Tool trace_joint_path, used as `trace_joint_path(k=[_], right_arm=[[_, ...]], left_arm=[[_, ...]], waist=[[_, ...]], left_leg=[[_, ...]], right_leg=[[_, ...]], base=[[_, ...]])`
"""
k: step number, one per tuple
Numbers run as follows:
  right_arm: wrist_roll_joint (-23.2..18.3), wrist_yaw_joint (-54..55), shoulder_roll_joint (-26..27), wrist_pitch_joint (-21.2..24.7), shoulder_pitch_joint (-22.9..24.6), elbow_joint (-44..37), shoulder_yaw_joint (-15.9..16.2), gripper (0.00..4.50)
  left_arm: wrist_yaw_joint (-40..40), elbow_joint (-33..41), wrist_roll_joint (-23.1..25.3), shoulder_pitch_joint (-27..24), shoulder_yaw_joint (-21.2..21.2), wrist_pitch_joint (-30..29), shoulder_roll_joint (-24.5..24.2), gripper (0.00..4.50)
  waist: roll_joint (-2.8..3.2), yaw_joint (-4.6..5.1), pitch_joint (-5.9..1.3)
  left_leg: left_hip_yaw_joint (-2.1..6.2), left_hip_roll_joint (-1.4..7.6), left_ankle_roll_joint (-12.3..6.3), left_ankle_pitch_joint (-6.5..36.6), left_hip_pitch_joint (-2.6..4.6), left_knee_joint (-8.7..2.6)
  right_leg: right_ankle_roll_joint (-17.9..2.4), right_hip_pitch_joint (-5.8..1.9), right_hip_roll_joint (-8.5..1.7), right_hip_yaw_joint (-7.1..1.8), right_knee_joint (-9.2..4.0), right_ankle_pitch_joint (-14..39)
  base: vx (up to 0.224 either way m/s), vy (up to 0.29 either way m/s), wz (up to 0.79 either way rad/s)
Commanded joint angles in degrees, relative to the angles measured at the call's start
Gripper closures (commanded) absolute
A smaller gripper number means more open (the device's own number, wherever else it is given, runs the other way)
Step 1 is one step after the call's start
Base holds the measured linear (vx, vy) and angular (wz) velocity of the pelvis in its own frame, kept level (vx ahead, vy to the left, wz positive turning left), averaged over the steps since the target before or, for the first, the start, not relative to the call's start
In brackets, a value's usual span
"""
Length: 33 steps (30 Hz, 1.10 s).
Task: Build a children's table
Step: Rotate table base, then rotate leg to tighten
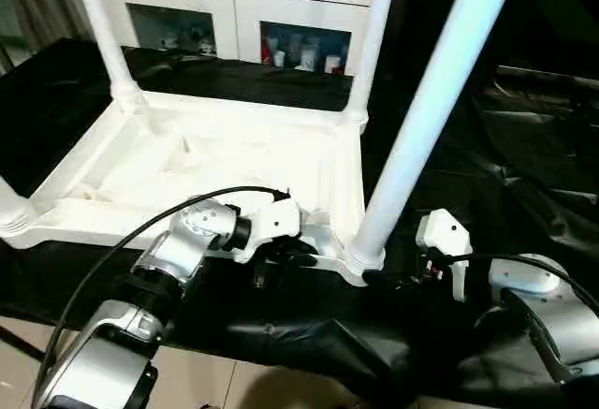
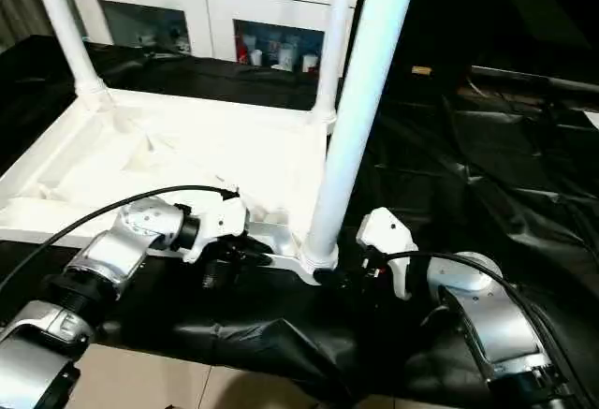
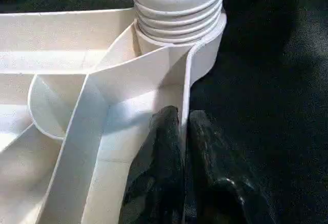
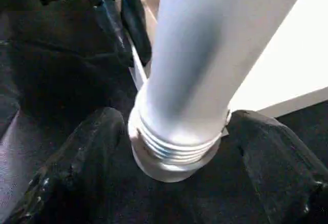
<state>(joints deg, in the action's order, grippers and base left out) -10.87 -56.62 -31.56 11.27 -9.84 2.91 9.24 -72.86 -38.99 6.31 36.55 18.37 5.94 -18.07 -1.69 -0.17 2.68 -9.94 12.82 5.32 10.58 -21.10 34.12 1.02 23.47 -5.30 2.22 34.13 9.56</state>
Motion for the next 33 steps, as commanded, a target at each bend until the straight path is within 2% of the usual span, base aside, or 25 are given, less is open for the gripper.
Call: trace_joint_path(k=[1,2,3,5,6,8,11,14,17,22,23,24,29,31,33], right_arm=[[0.08,-0.29,0.1,-0.83,-1.11,0.53,0.06,0.71],[0.19,-0.33,0.19,-1.21,-1.33,1.07,0.12,0.71],[0.1,-0.32,0.43,-1.54,-1.56,1.45,0.09,0.71],[0.21,-0.21,0.68,-2.03,-1.86,1.93,0.22,0.71],[0.58,0.01,1.0,-2.5,-2.16,2.64,0.51,0.71],[1.21,0.4,1.25,-3.21,-2.39,3.3,0.86,0.71],[1.94,0.82,1.78,-4.03,-2.78,4.28,1.31,0.71],[2.64,0.86,2.89,-5.08,-3.6,5.65,2.43,0.71],[3.13,1.39,4.25,-5.92,-4.79,7.3,2.99,0.71],[3.66,2.02,5.74,-7.48,-6.51,10.41,3.42,0.71],[3.67,2.02,5.88,-7.59,-6.68,10.71,3.44,0.71],[3.69,2.03,6.23,-7.82,-7.19,11.54,3.41,0.71],[3.71,1.67,6.27,-8.24,-7.56,12.66,2.89,0.71],[3.59,1.83,6.42,-8.23,-7.61,12.84,2.65,1.08],[2.46,1.49,6.8,-7.98,-7.71,13.25,2.16,1.13]], left_arm=[[-0.51,-0.42,-0.05,0.15,0.2,-0.3,-1.02,4.05],[-1.14,-0.83,-0.2,0.24,0.27,-0.29,-1.31,4.3],[-2.06,-1.84,0.05,0.61,0.48,0.45,-2.0,4.4],[-2.78,-2.37,0.85,0.89,0.98,1.1,-2.8,4.46],[-3.36,-2.51,1.37,0.91,1.48,1.56,-3.23,4.46],[-3.88,-2.26,1.74,0.75,1.96,1.55,-3.54,4.46],[-4.94,-1.63,1.89,0.42,2.77,1.06,-3.96,4.46],[-3.16,-1.45,2.07,0.2,2.94,1.41,-3.42,4.46],[-2.58,-1.72,1.63,0.02,2.75,1.71,-2.91,4.46],[-2.54,-1.15,1.44,-0.54,2.77,1.63,-2.88,4.46],[-2.5,-1.05,1.41,-0.61,2.79,1.59,-2.92,4.46],[-2.38,-0.71,1.33,-0.84,2.88,1.47,-3.09,4.46],[-2.0,-1.02,1.02,-0.63,2.84,1.58,-3.28,4.46],[-1.87,-1.26,0.79,-0.45,2.65,1.71,-3.22,4.5],[-2.42,-1.53,0.29,-0.26,2.45,1.45,-3.08,4.5]], waist=[[-0.38,-0.2,-3.19],[-0.17,-0.27,-3.29],[-0.33,-0.27,-3.34],[-0.25,-0.15,-3.4],[-0.47,-0.01,-3.4],[-0.5,0.04,-3.28],[-0.34,0.24,-3.28],[-0.33,0.33,-3.07],[-0.43,0.34,-2.84],[-0.49,0.31,-2.74],[-0.66,0.33,-2.73],[-0.55,0.35,-2.72],[-0.59,0.42,-2.69],[-0.64,0.43,-2.7],[-0.64,0.48,-2.68]], left_leg=[[-0.45,-0.02,-2.46,18.2,0.07,-4.52],[-0.39,-0.03,-2.42,18.05,0.11,-4.53],[-0.44,-0.05,-2.54,17.59,0.1,-4.48],[-0.36,0.0,-2.59,16.75,-0.07,-4.54],[-0.38,0.0,-2.66,16.42,-0.19,-4.54],[-0.41,-0.01,-2.82,16.01,-0.23,-4.51],[-0.53,0.0,-3.11,15.57,-0.04,-4.41],[-0.58,0.02,-3.02,16.77,0.07,-4.48],[-0.57,-0.02,-2.48,18.72,0.32,-4.55],[-0.51,0.01,-2.36,18.22,0.11,-4.73],[-0.54,0.03,-2.41,18.13,0.1,-4.7],[-0.51,0.01,-2.47,18.05,0.05,-4.73],[-0.52,0.03,-2.37,18.72,0.12,-4.77],[-0.51,0.04,-2.21,19.19,0.14,-4.79],[-0.46,0.05,-2.03,19.65,0.13,-4.84]], right_leg=[[-10.68,-2.22,-1.45,-1.15,-4.54,20.01],[-10.85,-2.34,-1.46,-1.15,-4.43,19.59],[-11.28,-2.33,-1.45,-1.15,-4.34,18.64],[-11.68,-2.48,-1.44,-1.16,-4.08,16.85],[-11.83,-2.62,-1.48,-1.12,-4.04,16.18],[-12.04,-2.58,-1.5,-1.14,-3.99,15.68],[-12.78,-2.5,-1.43,-1.21,-3.89,14.61],[-12.82,-2.35,-1.39,-1.21,-4.08,16.26],[-11.68,-2.03,-1.47,-1.26,-4.53,20.38],[-11.62,-2.09,-1.35,-1.23,-4.34,19.07],[-11.64,-2.06,-1.4,-1.26,-4.35,18.91],[-11.79,-2.06,-1.4,-1.26,-4.28,18.62],[-11.5,-2.02,-1.4,-1.27,-4.42,19.75],[-11.17,-1.93,-1.43,-1.28,-4.53,20.84],[-11.15,-1.91,-1.39,-1.27,-4.53,21.03]], base=[[0.0,0.0,0.0],[0.0,0.0,0.0],[0.0,0.0,0.0],[0.0,0.0,0.0],[0.0,0.0,0.0],[0.0,0.0,0.0],[0.0,0.0,0.0],[0.0,0.0,0.0],[0.0,0.0,0.0],[0.0,0.0,0.0],[0.0,0.0,0.0],[0.0,0.0,0.0],[0.0,0.0,0.0],[0.0,0.0,0.0],[0.0,0.0,0.0]])
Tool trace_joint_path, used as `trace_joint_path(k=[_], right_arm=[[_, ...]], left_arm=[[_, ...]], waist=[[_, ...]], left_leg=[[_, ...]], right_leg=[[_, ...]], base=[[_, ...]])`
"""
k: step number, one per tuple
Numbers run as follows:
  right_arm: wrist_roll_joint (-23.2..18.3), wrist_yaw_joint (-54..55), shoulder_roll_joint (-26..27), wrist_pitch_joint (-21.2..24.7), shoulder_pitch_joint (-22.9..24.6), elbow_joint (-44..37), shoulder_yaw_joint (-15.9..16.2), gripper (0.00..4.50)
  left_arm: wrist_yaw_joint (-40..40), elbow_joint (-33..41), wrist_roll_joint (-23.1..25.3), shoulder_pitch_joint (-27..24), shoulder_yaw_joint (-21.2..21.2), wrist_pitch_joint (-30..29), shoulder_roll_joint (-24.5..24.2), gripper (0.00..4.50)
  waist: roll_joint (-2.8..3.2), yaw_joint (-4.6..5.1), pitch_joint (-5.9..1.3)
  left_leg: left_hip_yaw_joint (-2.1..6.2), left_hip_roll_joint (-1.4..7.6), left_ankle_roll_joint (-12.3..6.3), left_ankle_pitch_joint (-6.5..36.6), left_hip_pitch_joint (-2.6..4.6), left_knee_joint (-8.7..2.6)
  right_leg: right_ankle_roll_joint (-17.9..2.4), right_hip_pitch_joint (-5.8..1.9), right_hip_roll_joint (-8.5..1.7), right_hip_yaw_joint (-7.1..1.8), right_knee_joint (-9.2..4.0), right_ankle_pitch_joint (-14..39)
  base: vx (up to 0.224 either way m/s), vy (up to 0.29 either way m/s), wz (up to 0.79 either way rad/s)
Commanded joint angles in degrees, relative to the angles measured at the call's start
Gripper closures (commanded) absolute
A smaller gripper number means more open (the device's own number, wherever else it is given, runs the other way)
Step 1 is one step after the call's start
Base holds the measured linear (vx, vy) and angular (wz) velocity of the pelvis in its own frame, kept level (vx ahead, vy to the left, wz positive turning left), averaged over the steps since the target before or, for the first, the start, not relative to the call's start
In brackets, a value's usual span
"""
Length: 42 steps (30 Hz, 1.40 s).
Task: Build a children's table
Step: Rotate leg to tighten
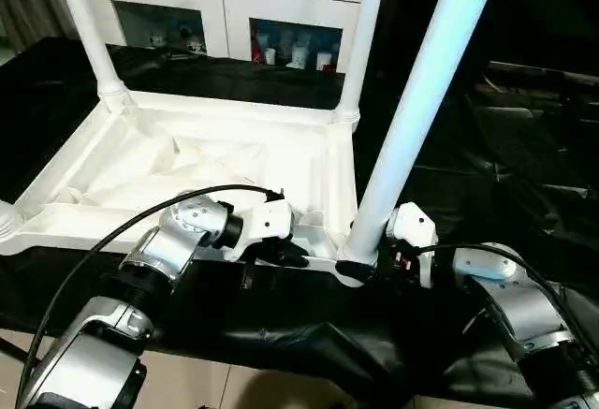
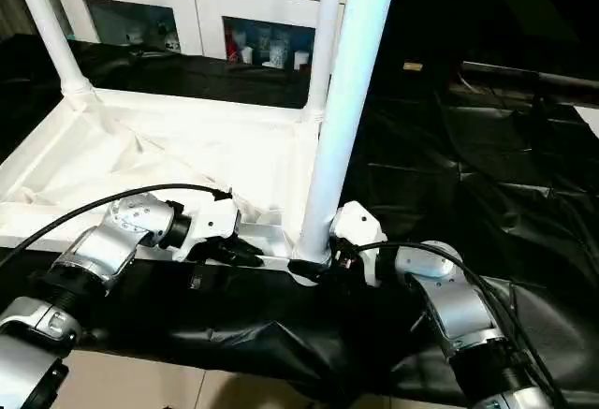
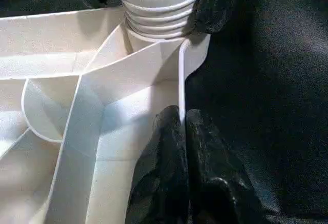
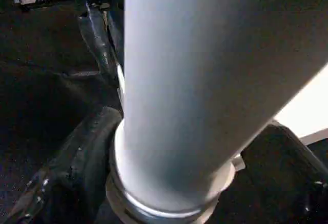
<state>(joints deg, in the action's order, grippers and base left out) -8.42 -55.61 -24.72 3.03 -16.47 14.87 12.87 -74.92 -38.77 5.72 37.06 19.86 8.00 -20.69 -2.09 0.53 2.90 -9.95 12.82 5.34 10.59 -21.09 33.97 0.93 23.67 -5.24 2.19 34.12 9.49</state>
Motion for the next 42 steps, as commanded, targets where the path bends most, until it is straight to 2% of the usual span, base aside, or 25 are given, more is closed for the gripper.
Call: trace_joint_path(k=[1,6,12,17,18,21,22,23,26,27,32,34,35,36,38,40,42], right_arm=[[-0.19,0.36,0.01,0.33,-1.08,1.33,-1.51,1.26],[-0.67,0.09,0.01,-0.34,-0.74,1.74,-1.61,1.67],[-2.03,1.26,1.29,0.26,0.14,1.92,-2.71,1.78],[-1.52,12.83,6.64,1.29,-0.58,8.06,-6.28,1.79],[-0.61,17.73,8.65,1.16,-1.17,10.49,-7.14,1.8],[1.15,27.01,11.92,1.81,-2.84,14.1,-8.54,1.8],[1.81,30.81,13.24,2.33,-3.58,15.43,-9.22,1.8],[2.36,34.43,14.47,3.06,-4.36,16.65,-9.89,1.81],[3.51,41.57,16.94,4.64,-6.11,18.91,-10.97,1.81],[4.26,44.24,18.24,5.02,-7.1,19.98,-10.93,1.81],[4.68,44.94,20.96,3.95,-8.86,20.89,-10.04,1.81],[3.67,42.25,21.11,1.99,-8.81,20.47,-9.93,1.81],[3.58,41.54,20.93,1.36,-8.66,20.0,-9.79,1.25],[3.57,41.41,20.89,1.23,-8.63,19.91,-9.76,1.11],[1.72,36.33,19.66,-0.18,-7.27,16.51,-9.54,1.11],[1.29,32.02,17.25,-0.87,-6.11,13.71,-8.48,0.71],[0.7,27.4,14.2,-0.08,-5.14,11.19,-7.87,0.64]], left_arm=[[-0.45,-1.8,0.84,-0.76,0.96,-0.61,-0.48,4.5],[-1.14,-1.98,0.57,-0.76,1.01,-0.61,-0.62,4.5],[-0.49,-2.39,-0.04,-0.64,0.56,-1.21,-0.29,4.5],[7.15,-5.84,1.5,0.52,-0.23,-1.78,2.14,4.5],[11.5,-7.55,2.61,1.27,-0.54,-1.99,3.29,4.5],[16.98,-9.67,3.45,2.73,-1.21,-3.7,5.65,4.5],[18.77,-10.39,3.74,3.4,-1.28,-4.48,6.7,4.5],[20.45,-11.13,4.12,4.08,-1.22,-4.98,7.66,4.5],[25.17,-13.3,5.11,5.84,-1.15,-5.82,9.87,4.5],[27.55,-14.96,5.5,6.99,-1.06,-6.32,11.24,4.5],[30.01,-18.32,6.82,8.86,-0.27,-5.79,12.95,4.5],[29.66,-18.78,7.58,9.04,0.26,-5.01,12.69,4.5],[29.14,-18.68,7.84,9.0,0.51,-4.52,12.39,4.5],[29.04,-18.66,7.89,8.99,0.56,-4.42,12.33,4.5],[26.65,-17.98,7.37,8.73,0.37,-3.54,11.44,4.5],[24.27,-17.4,6.84,8.58,0.3,-2.89,10.49,4.5],[21.44,-16.36,6.14,8.3,0.21,-2.67,9.3,4.5]], waist=[[-0.21,-0.17,-2.87],[-0.08,-0.08,-2.93],[0.01,0.07,-3.06],[0.15,0.47,-2.91],[0.22,0.64,-2.86],[-0.04,0.84,-2.73],[0.04,0.95,-2.65],[-0.16,1.05,-2.73],[-0.01,1.05,-2.74],[-0.15,0.91,-2.78],[0.24,0.87,-2.73],[0.27,0.79,-2.88],[0.41,0.83,-2.81],[0.4,0.8,-2.82],[0.42,0.7,-2.8],[0.25,0.44,-2.87],[0.41,0.36,-2.89]], left_leg=[[-0.42,0.03,-1.92,19.99,0.08,-4.74],[-0.38,0.05,-1.64,20.63,0.16,-4.77],[-0.44,0.05,-1.83,19.85,0.06,-4.74],[-0.41,-0.12,-0.75,21.36,0.23,-4.77],[-0.23,-0.18,-0.17,22.0,0.16,-4.84],[-0.05,-0.37,0.37,22.5,0.0,-4.95],[0.01,-0.42,0.69,23.23,0.21,-4.98],[0.08,-0.54,0.87,23.33,0.25,-4.9],[0.03,-0.66,0.93,23.23,0.37,-4.86],[-0.06,-0.58,0.61,23.13,0.54,-4.82],[0.02,-0.62,0.25,24.62,0.5,-5.02],[-0.01,-0.48,-0.1,24.01,0.38,-5.13],[-0.04,-0.4,-0.23,23.92,0.34,-5.24],[-0.05,-0.39,-0.27,23.88,0.35,-5.26],[-0.17,-0.39,-0.77,24.13,0.43,-5.26],[-0.22,-0.38,-1.47,22.98,0.34,-5.28],[-0.33,-0.32,-2.05,21.79,0.18,-5.27]], right_leg=[[-10.99,-2.1,-1.44,-1.23,-4.56,21.34],[-11.15,-2.08,-1.47,-1.24,-4.61,21.18],[-12.17,-2.24,-1.41,-1.26,-4.36,18.66],[-11.41,-1.83,-1.44,-1.18,-4.72,22.11],[-10.74,-1.83,-1.41,-1.05,-4.82,23.68],[-8.74,-1.8,-1.43,-0.89,-5.25,26.99],[-8.21,-1.51,-1.42,-0.83,-5.45,28.7],[-7.63,-1.52,-1.45,-0.78,-5.6,29.89],[-7.57,-1.24,-1.33,-0.88,-5.73,29.17],[-7.76,-1.19,-1.35,-0.92,-5.74,28.2],[-8.0,-1.2,-1.23,-0.83,-5.9,26.65],[-8.86,-1.48,-1.29,-0.88,-5.67,23.82],[-9.41,-1.56,-1.22,-0.9,-5.62,22.53],[-9.63,-1.59,-1.24,-0.89,-5.57,22.12],[-10.01,-1.68,-1.28,-0.89,-5.67,21.87],[-10.0,-1.98,-1.33,-0.94,-5.71,21.05],[-10.63,-2.18,-1.3,-1.01,-5.55,19.54]], base=[[0.0,0.0,0.0],[0.0,0.0,0.0],[0.0,0.0,0.0],[0.0,0.0,0.0],[0.0,0.0,0.0],[0.0,0.0,0.0],[0.0,0.0,0.0],[0.0,0.0,0.0],[0.0,0.0,0.0],[0.0,0.0,0.0],[0.0,0.0,0.0],[0.0,0.0,0.0],[0.0,0.0,0.0],[0.0,0.0,0.0],[0.0,0.0,0.0],[0.0,0.0,0.0],[0.0,0.0,0.0]])
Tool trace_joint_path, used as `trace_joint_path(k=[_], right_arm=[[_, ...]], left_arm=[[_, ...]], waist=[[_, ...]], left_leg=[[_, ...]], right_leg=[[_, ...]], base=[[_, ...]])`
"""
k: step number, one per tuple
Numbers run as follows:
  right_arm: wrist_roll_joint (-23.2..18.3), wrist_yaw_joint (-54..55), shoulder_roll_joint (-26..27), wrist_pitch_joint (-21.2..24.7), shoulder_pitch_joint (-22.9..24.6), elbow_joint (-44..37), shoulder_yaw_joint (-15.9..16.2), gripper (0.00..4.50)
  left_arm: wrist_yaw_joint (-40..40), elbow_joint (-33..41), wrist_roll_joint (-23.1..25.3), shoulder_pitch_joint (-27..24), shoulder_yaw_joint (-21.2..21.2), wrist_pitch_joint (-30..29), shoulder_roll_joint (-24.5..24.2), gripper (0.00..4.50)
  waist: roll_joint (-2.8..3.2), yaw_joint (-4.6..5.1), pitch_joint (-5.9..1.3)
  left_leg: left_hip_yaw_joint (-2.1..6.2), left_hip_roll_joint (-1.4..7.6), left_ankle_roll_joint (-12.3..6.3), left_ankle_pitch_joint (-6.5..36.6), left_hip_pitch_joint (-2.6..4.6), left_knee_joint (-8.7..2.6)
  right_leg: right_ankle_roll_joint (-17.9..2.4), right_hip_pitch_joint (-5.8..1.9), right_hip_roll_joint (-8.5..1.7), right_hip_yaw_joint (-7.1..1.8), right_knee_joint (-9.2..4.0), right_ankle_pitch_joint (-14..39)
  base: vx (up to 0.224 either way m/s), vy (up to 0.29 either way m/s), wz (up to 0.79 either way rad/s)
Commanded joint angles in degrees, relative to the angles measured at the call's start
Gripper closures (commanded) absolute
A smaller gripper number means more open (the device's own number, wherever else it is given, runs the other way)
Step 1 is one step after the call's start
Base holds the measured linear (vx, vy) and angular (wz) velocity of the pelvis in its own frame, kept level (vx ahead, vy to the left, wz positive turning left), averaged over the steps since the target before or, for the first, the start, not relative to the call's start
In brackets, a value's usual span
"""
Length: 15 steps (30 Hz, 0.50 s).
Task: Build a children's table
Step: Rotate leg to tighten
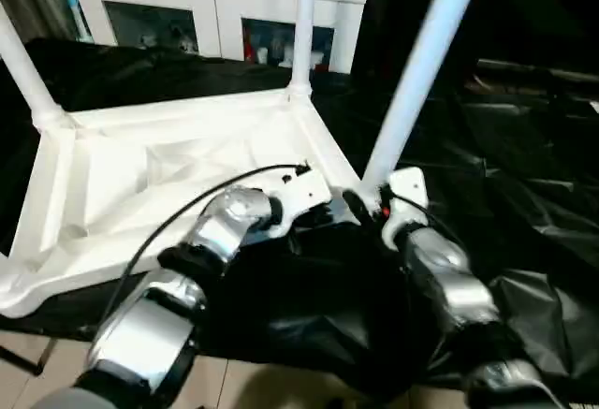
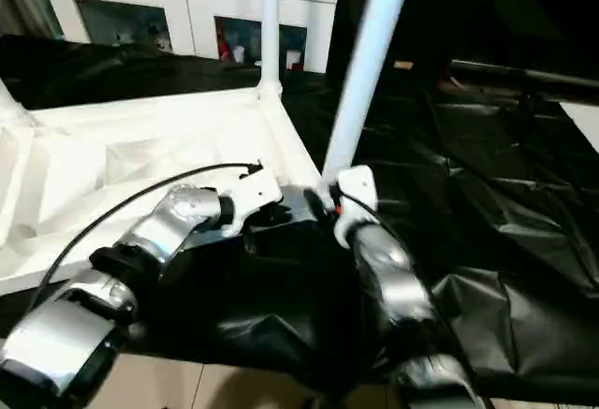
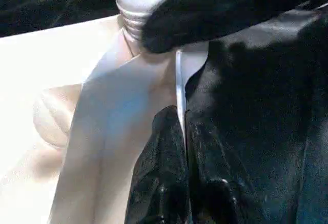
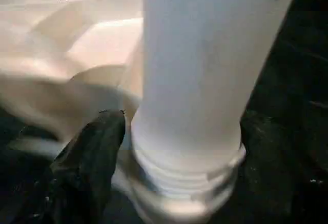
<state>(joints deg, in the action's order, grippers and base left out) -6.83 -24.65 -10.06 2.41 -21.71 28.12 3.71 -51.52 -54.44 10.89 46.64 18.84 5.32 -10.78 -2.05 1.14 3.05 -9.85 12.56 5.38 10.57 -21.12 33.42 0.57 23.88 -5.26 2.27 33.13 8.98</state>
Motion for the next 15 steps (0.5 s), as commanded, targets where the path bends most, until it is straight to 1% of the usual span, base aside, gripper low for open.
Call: trace_joint_path(k=[1,2,3,4,5,6,7,8,9,10,11,12,13,14,15], right_arm=[[-1.74,-6.36,-1.86,1.64,0.63,-3.51,1.41,0.61],[-2.84,-11.05,-4.44,2.98,1.55,-5.75,1.93,0.61],[-3.4,-14.73,-6.56,3.43,2.33,-7.31,2.43,0.61],[-3.48,-17.06,-8.14,3.2,2.88,-8.2,2.92,0.61],[-3.69,-18.82,-9.29,3.2,3.23,-8.75,3.15,0.61],[-3.86,-20.21,-10.18,3.21,3.5,-9.16,3.33,0.61],[-4.58,-24.48,-12.64,3.37,4.09,-10.09,3.91,0.61],[-5.01,-26.93,-13.9,3.45,4.41,-10.58,4.37,0.61],[-5.47,-28.82,-14.86,3.89,4.53,-10.95,4.64,0.61],[-5.97,-30.59,-15.72,4.54,4.63,-11.33,4.93,0.61],[-6.34,-32.28,-16.53,4.81,4.69,-11.62,5.22,0.61],[-6.74,-35.34,-17.89,5.39,4.5,-11.53,5.95,0.61],[-6.87,-36.15,-18.18,5.57,4.43,-11.45,6.17,0.61],[-7.12,-36.53,-18.11,5.72,4.23,-11.32,6.12,0.61],[-8.04,-37.45,-17.76,6.41,3.57,-11.18,5.82,0.61]], left_arm=[[-3.54,-0.11,0.64,-1.45,1.29,0.92,-1.22,4.5],[-6.53,1.11,-0.5,-1.82,1.05,0.97,-1.98,4.5],[-8.66,2.16,-1.32,-2.11,0.93,0.91,-2.58,4.5],[-10.5,2.97,-1.84,-2.37,1.1,2.01,-3.09,4.5],[-11.58,3.52,-2.2,-2.51,1.12,2.03,-3.49,4.5],[-12.43,3.93,-2.48,-2.61,1.14,2.03,-3.79,4.5],[-15.63,5.02,-3.43,-2.9,1.41,3.44,-4.74,4.5],[-17.88,5.76,-4.24,-3.19,1.55,4.45,-5.27,4.5],[-19.01,6.28,-5.0,-3.31,1.19,4.17,-5.42,4.5],[-19.84,6.8,-5.92,-3.43,0.67,4.2,-5.45,4.5],[-20.54,7.23,-6.77,-3.47,0.13,3.93,-5.36,4.5],[-22.55,8.14,-7.93,-3.55,-0.24,3.87,-5.62,4.5],[-23.23,8.39,-8.11,-3.58,-0.2,4.0,-5.81,4.5],[-23.43,8.57,-8.27,-3.53,-0.31,3.78,-5.92,4.5],[-23.63,9.32,-8.68,-3.58,-0.7,3.16,-6.22,4.5]], waist=[[0.26,-0.24,-3.13],[0.27,-0.23,-3.23],[0.3,-0.57,-3.38],[0.09,-0.57,-3.45],[0.15,-0.64,-3.51],[0.14,-0.7,-3.66],[-0.02,-0.77,-3.86],[0.0,-0.94,-3.9],[0.03,-1.07,-4.03],[0.16,-1.16,-3.97],[0.1,-1.24,-4.01],[-0.89,-1.59,-4.24],[-0.46,-1.84,-4.07],[-0.51,-1.77,-4.01],[-0.72,-1.93,-3.92]], left_leg=[[-0.44,-0.08,-2.51,20.41,-0.05,-4.68],[-0.5,-0.1,-2.69,19.69,-0.1,-4.56],[-0.53,0.05,-3.26,18.13,0.07,-4.5],[-0.77,0.1,-4.04,16.55,0.0,-4.29],[-0.81,0.09,-4.33,15.84,0.02,-4.18],[-0.76,0.15,-4.74,13.83,-0.17,-4.1],[-0.83,0.16,-5.28,11.68,-0.22,-3.94],[-0.86,0.19,-5.66,11.05,-0.13,-3.82],[-0.9,0.26,-6.46,9.36,-0.12,-3.66],[-0.95,0.33,-7.11,8.27,-0.05,-3.6],[-1.02,0.28,-7.27,8.16,0.04,-3.53],[-1.03,0.33,-7.83,7.54,0.05,-3.38],[-1.12,0.46,-8.24,7.38,0.28,-3.46],[-1.16,0.44,-8.23,7.7,0.27,-3.41],[-1.2,0.39,-8.17,8.09,0.31,-3.41]], right_leg=[[-10.52,-2.75,-1.31,-1.07,-4.39,18.89],[-10.72,-2.75,-1.33,-1.11,-4.26,18.36],[-11.48,-2.99,-1.48,-1.16,-4.12,16.62],[-12.61,-2.96,-1.37,-1.2,-3.87,13.96],[-13.04,-2.99,-1.42,-1.19,-3.76,13.13],[-13.78,-3.3,-1.53,-1.17,-3.36,11.01],[-14.66,-3.42,-1.5,-1.12,-3.06,8.26],[-15.21,-3.47,-1.47,-1.12,-2.89,7.07],[-16.5,-3.67,-1.4,-1.19,-2.37,3.48],[-17.28,-3.54,-1.41,-1.17,-2.17,1.52],[-17.6,-3.59,-1.39,-1.16,-2.13,1.15],[-18.03,-3.86,-1.55,-1.15,-1.78,0.81],[-18.32,-3.6,-1.57,-1.23,-1.9,0.95],[-18.31,-3.53,-1.48,-1.22,-1.93,1.29],[-18.06,-3.47,-1.55,-1.21,-1.88,2.17]], base=[[0.0,0.0,0.0],[0.0,0.0,0.0],[0.0,0.0,0.0],[0.0,0.0,0.0],[0.0,0.0,0.0],[0.0,0.0,0.0],[0.05,-0.006,-0.02],[0.05,-0.006,-0.02],[0.0,0.0,0.0],[0.0,0.0,0.0],[0.0,0.0,0.0],[0.0,0.0,0.0],[0.0,0.0,0.0],[0.0,0.0,0.0],[0.0,0.0,0.0]])
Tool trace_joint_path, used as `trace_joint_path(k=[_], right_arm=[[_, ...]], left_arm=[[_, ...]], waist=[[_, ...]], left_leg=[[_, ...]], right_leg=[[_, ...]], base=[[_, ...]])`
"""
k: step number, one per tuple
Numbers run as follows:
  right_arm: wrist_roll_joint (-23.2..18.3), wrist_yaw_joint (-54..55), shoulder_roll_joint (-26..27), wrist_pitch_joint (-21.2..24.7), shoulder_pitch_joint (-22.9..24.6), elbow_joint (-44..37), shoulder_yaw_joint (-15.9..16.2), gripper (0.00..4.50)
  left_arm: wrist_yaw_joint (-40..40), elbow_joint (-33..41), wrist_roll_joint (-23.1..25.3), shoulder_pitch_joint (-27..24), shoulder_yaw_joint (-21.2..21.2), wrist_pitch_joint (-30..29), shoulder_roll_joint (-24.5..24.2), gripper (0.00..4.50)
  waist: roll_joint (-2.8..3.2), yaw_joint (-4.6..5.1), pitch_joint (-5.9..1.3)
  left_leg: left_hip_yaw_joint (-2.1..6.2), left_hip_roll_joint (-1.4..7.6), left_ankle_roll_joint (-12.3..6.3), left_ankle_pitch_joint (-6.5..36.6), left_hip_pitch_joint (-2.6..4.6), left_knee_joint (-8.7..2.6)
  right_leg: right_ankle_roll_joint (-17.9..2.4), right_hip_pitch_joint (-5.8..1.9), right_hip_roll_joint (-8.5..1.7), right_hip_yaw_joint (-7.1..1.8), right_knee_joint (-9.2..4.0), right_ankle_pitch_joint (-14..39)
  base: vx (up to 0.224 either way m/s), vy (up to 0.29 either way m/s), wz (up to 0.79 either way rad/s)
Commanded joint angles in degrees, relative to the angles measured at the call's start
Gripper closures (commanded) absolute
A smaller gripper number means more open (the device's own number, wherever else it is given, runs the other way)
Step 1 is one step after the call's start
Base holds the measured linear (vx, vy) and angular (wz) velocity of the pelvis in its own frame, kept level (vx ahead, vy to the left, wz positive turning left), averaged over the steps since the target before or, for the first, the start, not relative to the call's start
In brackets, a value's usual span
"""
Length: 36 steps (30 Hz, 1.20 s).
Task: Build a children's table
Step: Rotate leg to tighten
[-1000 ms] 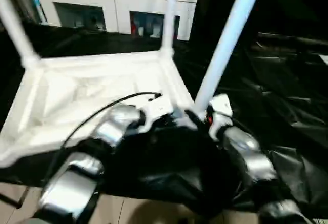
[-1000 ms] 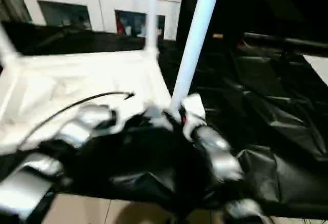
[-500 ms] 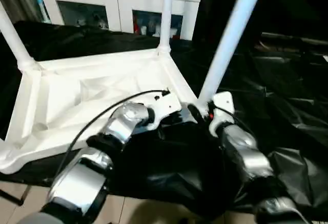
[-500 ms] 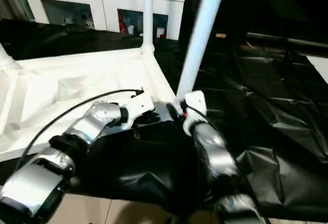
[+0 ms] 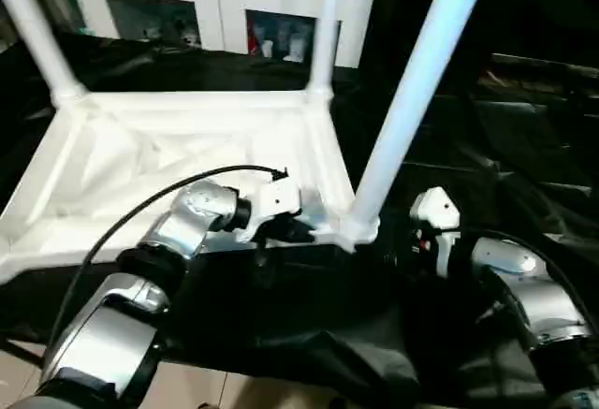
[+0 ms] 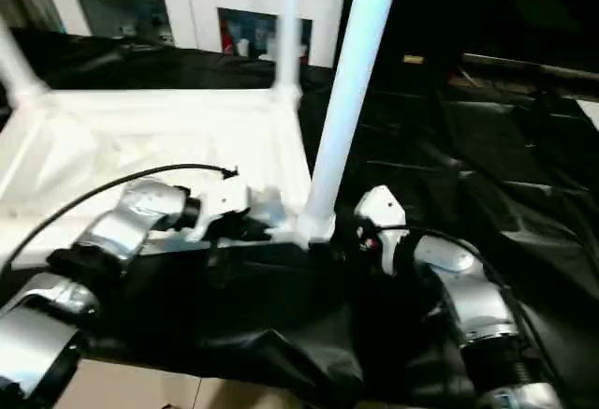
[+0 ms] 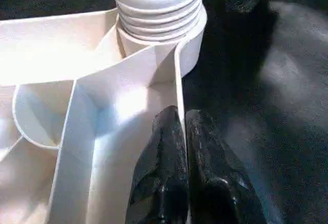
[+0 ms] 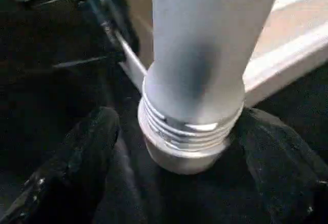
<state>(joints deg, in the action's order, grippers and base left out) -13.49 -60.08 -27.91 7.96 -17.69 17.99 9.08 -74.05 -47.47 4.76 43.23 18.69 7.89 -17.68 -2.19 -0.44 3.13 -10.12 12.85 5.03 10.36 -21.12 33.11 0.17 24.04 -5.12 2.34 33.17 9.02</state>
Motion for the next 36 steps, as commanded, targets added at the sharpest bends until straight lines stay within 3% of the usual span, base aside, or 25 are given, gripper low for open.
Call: trace_joint_path(k=[1,2,3,7,12,13,17,21,26,36], right_arm=[[-1.84,-2.44,0.35,1.17,-0.83,-0.96,0.32,0.61],[-1.94,-2.6,0.56,1.22,-1.19,-0.65,0.28,0.61],[-1.89,-2.91,0.77,1.17,-1.67,-0.07,0.24,0.61],[-2.27,-3.67,1.52,1.15,-2.14,0.65,0.48,0.61],[-3.78,-5.11,2.27,2.63,-1.33,-0.23,0.98,0.61],[-3.91,-5.34,2.26,2.95,-1.23,-0.32,1.08,0.88],[-3.51,-6.27,2.47,3.24,-1.3,0.55,1.1,1.14],[-3.33,-6.05,2.55,3.3,-1.43,1.29,0.84,1.44],[-3.19,-6.04,2.62,3.67,-1.12,0.37,1.32,1.76],[-2.66,-3.22,4.86,4.26,0.39,0.95,1.1,1.86]], left_arm=[[-1.34,2.75,-2.74,-0.26,-0.65,0.49,0.51,4.5],[-1.69,3.02,-2.91,-0.38,-0.64,0.26,0.5,4.5],[-2.03,3.32,-3.07,-0.56,-0.58,-0.11,0.58,4.5],[-2.6,3.98,-3.47,-1.47,-0.31,0.09,0.87,4.5],[-3.14,4.33,-3.33,-2.47,-0.32,-0.25,1.18,4.5],[-3.15,4.32,-3.27,-2.55,-0.34,-0.28,1.22,4.5],[-3.06,4.45,-3.04,-2.66,-0.24,-0.56,1.12,4.5],[-3.33,4.25,-2.56,-2.58,-0.29,-0.33,0.95,4.5],[-2.3,3.03,-2.23,-2.12,-0.81,-0.29,1.09,4.5],[-0.22,2.31,-1.36,-2.8,-1.05,-0.03,1.2,4.5]], waist=[[-0.5,-0.36,-4.0],[-0.43,-0.38,-3.87],[0.14,-0.45,-3.75],[-0.24,-0.4,-3.87],[-0.26,-0.92,-3.91],[-0.37,-1.12,-3.78],[0.15,-1.56,-3.74],[-0.2,-1.47,-3.57],[-0.1,-1.53,-3.64],[0.16,-1.39,-3.56]], left_leg=[[-0.95,0.14,-7.78,8.59,0.4,-3.15],[-0.94,0.2,-7.41,9.22,0.42,-3.23],[-0.95,0.18,-6.42,10.24,0.55,-3.3],[-1.0,0.15,-5.89,10.12,0.47,-3.24],[-1.01,0.21,-5.95,9.06,0.54,-3.17],[-1.04,0.18,-6.03,9.18,0.51,-3.18],[-0.97,0.19,-4.8,10.59,0.59,-3.28],[-0.94,0.08,-3.66,12.71,0.56,-3.36],[-0.84,0.04,-3.44,12.48,0.46,-3.35],[-0.83,0.02,-3.02,13.69,0.51,-3.46]], right_leg=[[-17.62,-3.58,-1.71,-1.3,-1.98,2.61],[-17.34,-3.48,-1.72,-1.27,-2.09,3.87],[-17.02,-3.39,-1.64,-1.27,-2.2,4.9],[-16.68,-3.52,-1.66,-1.27,-2.16,4.92],[-16.48,-3.53,-1.72,-1.32,-2.0,4.74],[-16.38,-3.49,-1.69,-1.32,-2.03,5.16],[-15.62,-3.39,-1.71,-1.34,-2.21,7.36],[-14.53,-3.23,-1.68,-1.35,-2.55,10.44],[-14.13,-3.27,-1.68,-1.34,-2.5,10.49],[-14.05,-3.15,-1.58,-1.32,-2.68,11.19]], base=[[0.0,0.0,0.0],[0.0,0.0,0.0],[0.0,0.0,0.0],[0.0,0.0,0.0],[0.0,0.0,0.0],[0.0,0.0,0.0],[0.0,0.0,0.0],[0.0,0.0,0.0],[0.0,0.0,0.0],[0.0,0.0,0.0]])
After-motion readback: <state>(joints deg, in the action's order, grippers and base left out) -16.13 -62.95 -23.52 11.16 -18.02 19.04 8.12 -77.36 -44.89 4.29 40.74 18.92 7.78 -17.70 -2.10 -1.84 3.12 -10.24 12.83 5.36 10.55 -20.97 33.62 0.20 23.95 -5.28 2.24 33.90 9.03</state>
